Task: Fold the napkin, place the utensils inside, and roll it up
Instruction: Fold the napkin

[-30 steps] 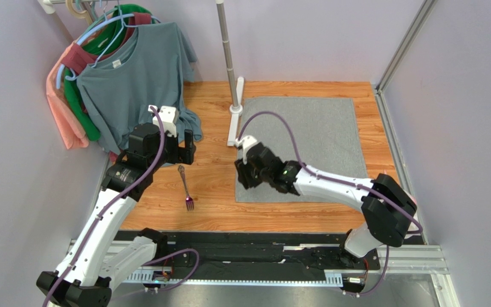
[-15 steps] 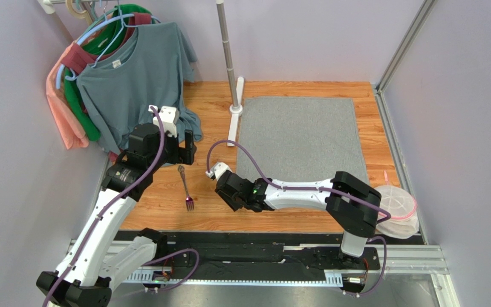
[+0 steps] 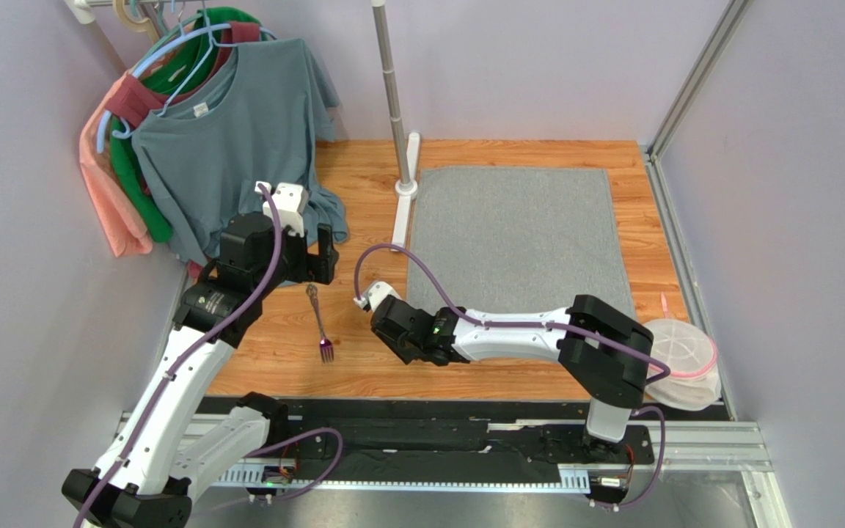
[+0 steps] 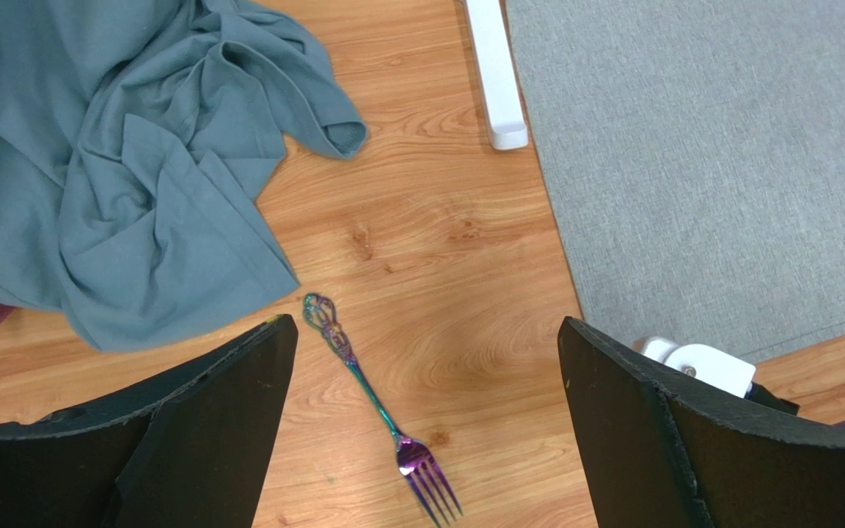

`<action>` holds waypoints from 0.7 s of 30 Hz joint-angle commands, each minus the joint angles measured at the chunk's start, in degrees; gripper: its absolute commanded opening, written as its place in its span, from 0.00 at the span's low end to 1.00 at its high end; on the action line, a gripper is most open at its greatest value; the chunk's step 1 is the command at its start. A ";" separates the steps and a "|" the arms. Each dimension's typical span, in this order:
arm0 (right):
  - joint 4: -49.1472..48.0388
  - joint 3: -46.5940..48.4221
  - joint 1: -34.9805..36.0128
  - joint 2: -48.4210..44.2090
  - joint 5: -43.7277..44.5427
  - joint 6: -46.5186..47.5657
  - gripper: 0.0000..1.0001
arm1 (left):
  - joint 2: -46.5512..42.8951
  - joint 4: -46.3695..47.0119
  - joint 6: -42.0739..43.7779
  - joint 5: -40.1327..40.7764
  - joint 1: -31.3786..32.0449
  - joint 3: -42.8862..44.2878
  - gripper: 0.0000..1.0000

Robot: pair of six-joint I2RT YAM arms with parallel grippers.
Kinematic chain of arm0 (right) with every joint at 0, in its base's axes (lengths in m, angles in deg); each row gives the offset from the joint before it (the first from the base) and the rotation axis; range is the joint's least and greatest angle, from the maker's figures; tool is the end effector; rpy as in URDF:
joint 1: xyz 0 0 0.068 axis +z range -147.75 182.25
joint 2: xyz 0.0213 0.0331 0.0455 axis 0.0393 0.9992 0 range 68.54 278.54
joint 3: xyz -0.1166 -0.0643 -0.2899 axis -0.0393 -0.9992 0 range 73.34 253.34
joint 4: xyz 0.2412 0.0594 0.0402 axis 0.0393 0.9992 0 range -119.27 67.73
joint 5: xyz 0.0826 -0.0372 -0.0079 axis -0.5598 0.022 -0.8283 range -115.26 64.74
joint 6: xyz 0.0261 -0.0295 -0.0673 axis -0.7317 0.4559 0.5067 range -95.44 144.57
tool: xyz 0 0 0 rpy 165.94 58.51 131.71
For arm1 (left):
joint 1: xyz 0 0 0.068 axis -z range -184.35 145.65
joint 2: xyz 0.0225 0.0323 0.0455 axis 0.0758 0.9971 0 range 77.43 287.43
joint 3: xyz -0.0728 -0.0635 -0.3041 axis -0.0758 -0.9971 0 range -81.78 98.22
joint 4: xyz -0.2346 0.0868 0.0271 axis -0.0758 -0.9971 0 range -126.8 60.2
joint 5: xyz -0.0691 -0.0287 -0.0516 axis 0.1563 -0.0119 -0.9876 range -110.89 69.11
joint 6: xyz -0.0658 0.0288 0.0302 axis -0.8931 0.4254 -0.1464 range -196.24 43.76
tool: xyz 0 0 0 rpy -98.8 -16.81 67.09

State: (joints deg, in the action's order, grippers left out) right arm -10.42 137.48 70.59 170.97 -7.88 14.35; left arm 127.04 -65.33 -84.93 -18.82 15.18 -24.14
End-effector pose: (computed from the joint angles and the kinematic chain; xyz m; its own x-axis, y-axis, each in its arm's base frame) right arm 0.1599 0.3486 0.2039 -0.4519 -0.6792 -0.5784 -0.7590 0.6334 -0.1508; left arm 0.1578 -0.0534 0.3781 -0.4761 0.0086 -0.8794 0.2346 0.9649 -0.1176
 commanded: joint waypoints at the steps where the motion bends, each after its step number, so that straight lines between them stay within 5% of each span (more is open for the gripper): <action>1: -1.18 0.37 0.39 0.84 -0.77 0.11 0.39 | -0.74 0.46 -0.36 -0.75 0.33 0.01 0.98; 21: -1.71 0.37 -1.45 4.35 -2.80 0.55 0.34 | -0.47 0.55 -0.45 -1.27 0.25 0.01 0.98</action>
State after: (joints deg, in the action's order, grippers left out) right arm -11.19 137.46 69.78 174.21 -9.54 14.35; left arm 127.04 -65.33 -85.06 -19.37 15.18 -24.12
